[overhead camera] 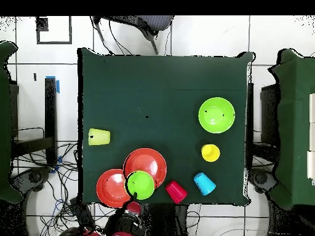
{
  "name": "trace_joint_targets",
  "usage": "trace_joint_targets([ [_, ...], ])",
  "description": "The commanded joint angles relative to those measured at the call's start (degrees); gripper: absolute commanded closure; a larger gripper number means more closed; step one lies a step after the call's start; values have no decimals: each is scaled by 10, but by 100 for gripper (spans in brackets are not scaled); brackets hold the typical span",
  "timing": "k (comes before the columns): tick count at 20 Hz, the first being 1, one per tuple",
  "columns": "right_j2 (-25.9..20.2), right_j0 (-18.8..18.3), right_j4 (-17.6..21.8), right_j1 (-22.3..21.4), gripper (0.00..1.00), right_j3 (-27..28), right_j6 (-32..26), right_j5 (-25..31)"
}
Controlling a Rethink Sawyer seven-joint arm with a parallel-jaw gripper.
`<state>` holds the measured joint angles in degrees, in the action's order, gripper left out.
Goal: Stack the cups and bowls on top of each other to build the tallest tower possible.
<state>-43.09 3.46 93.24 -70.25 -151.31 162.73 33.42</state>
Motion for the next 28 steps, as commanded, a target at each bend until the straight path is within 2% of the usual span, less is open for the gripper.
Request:
trace_joint_targets([
  [1,15,-17,17,-18,100,41,77,-91],
  [6,21,-32,16,-26,100,46,63,-132],
  [11,37,-36,30,-32,100,57,68,-143],
  [15,48,-32,43,-14,100,77,88,-133],
  [19,50,-45,43,11,100,92,63,-118],
  [25,53,-40,99,37,100,92,92,-83],
  [28,56,-42,103,41,100,96,90,-84],
])
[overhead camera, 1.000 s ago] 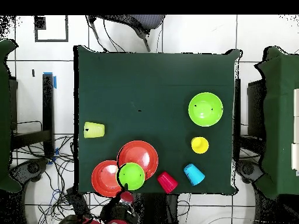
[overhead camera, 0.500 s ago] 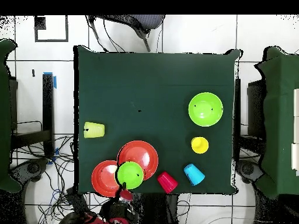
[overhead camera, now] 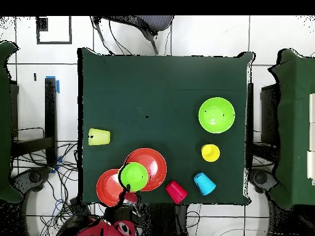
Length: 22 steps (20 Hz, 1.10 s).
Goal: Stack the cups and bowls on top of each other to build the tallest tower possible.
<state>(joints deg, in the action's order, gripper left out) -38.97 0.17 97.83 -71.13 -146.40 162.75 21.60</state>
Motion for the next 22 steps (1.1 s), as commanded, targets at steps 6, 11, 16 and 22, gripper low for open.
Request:
trace_joint_targets([
  [6,16,-15,72,66,100,50,82,38],
  [11,17,-17,81,95,100,42,45,61],
  [16,20,-26,69,101,100,39,-4,48],
  [22,18,-14,63,108,100,27,-20,48],
])
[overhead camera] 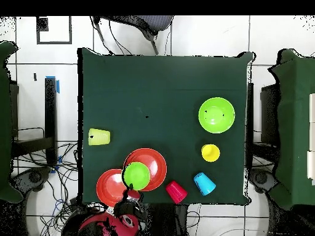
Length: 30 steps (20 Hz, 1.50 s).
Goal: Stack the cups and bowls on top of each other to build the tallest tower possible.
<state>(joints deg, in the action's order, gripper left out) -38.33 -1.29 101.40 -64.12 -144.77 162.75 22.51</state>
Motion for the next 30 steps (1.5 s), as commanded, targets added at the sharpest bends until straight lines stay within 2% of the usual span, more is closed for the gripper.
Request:
trace_joint_targets([
  [1,14,1,21,44,100,11,-31,41],
  [4,16,5,29,50,100,-1,-30,46],
  [7,20,3,17,48,100,5,-43,38],
  [11,20,12,29,49,100,5,-15,44],
  [15,28,9,30,40,100,1,-27,39],
  [18,28,13,36,49,100,6,-19,48],
  [23,31,2,38,33,100,9,-20,31],
  [27,26,7,54,27,100,10,17,39],
  [30,28,6,53,25,100,16,16,43],
])
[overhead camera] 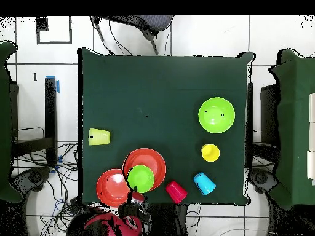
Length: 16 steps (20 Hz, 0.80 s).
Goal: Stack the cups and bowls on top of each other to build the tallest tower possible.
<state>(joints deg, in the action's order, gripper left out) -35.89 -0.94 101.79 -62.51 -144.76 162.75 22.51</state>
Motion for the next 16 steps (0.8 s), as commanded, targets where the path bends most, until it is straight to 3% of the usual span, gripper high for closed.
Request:
trace_joint_targets([
  [1,5,2,50,10,100,17,14,46],
  [16,15,3,36,43,100,47,-34,69],
])
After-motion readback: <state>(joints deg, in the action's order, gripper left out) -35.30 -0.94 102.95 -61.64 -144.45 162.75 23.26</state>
